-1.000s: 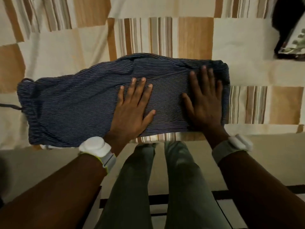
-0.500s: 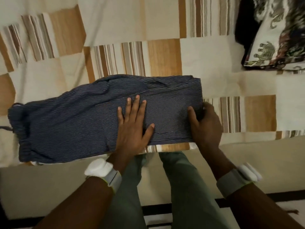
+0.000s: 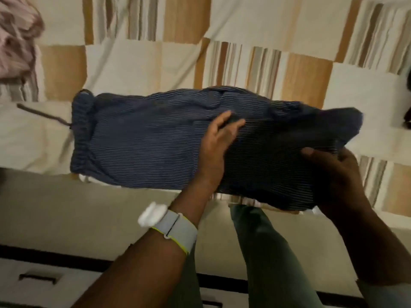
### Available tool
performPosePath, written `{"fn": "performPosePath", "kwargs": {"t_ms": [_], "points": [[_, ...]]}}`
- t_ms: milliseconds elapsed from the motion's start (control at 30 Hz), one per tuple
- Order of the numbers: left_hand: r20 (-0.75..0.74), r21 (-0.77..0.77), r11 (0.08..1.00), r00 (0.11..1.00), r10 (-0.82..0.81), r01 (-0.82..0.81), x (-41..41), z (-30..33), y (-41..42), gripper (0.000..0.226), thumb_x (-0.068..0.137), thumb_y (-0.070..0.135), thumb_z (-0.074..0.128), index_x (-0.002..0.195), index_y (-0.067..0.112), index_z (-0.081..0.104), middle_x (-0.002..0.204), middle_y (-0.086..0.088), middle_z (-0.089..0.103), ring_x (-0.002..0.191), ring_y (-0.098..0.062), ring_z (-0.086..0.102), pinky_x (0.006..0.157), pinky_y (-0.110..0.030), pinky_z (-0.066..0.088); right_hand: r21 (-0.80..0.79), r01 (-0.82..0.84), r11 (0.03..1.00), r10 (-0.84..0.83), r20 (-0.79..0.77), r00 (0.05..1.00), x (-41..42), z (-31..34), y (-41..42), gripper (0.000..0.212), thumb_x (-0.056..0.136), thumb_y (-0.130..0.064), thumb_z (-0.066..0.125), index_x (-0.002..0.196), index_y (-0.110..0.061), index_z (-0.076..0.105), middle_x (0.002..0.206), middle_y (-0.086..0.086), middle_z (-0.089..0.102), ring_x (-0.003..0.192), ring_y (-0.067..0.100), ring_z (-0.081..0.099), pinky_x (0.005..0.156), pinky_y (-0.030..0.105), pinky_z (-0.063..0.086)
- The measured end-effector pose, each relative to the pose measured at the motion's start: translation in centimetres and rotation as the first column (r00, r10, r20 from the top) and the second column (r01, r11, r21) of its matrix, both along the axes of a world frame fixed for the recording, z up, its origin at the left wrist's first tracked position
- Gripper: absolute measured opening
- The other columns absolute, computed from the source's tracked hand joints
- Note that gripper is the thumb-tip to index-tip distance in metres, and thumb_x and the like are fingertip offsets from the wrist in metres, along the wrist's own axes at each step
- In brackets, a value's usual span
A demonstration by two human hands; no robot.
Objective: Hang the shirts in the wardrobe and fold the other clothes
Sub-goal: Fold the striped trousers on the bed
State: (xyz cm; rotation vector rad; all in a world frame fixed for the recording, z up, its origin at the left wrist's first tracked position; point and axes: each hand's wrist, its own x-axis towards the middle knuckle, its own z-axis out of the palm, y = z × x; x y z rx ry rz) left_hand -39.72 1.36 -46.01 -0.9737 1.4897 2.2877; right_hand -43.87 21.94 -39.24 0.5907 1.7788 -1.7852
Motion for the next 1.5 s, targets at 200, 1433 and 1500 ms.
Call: {"fn": "performPosePath", "kwargs": {"t_ms": [200,1433,1500], "points": [[0.177,0.296,0.955,0.982,-0.067,0.012,0.8,4.2,-12.6,0.073,0.100,0.067,0.039,0.144,0.012,0.057,0.137,-0.012,0.067,0.126,-0.033,0.064,0.106,-0.049,0.052,0.193,-0.382,0.904,0.423,-0.259,0.869,2.7,2.1,-18.8,0.014,0.092,-0.012,0.070,0.104,-0.018,0.066,0.089,-0.010,0.075,0.081,0.007,0.072,0.074,0.030,0.060],[0.323,-0.935,0.082,0.925,-0.198,0.344,8.3,-3.1,-27.0,0.087,0.103,0.063,0.043,0.165,0.010,0.013,0.171,-0.020,0.009,0.159,-0.039,0.006,0.128,-0.056,0.006,0.929,-0.142,0.343,0.706,-0.155,0.691,-1.5,-11.6,-23.3,0.072,0.107,-0.060,0.031,0.164,-0.017,0.022,0.172,0.014,0.013,0.159,0.033,0.008,0.127,0.054,0.009],[0.290,-0.954,0.041,0.951,-0.106,0.296,9.3,-2.1,-26.8,0.085,0.103,0.059,0.048,0.162,0.004,0.020,0.167,-0.024,0.020,0.155,-0.042,0.018,0.126,-0.053,0.011,0.834,-0.029,0.551,0.504,-0.305,0.808,-0.1,-10.7,-21.9,0.077,0.107,-0.053,0.039,0.164,-0.006,0.017,0.171,0.015,0.015,0.159,0.030,0.012,0.128,0.049,0.015]]}}
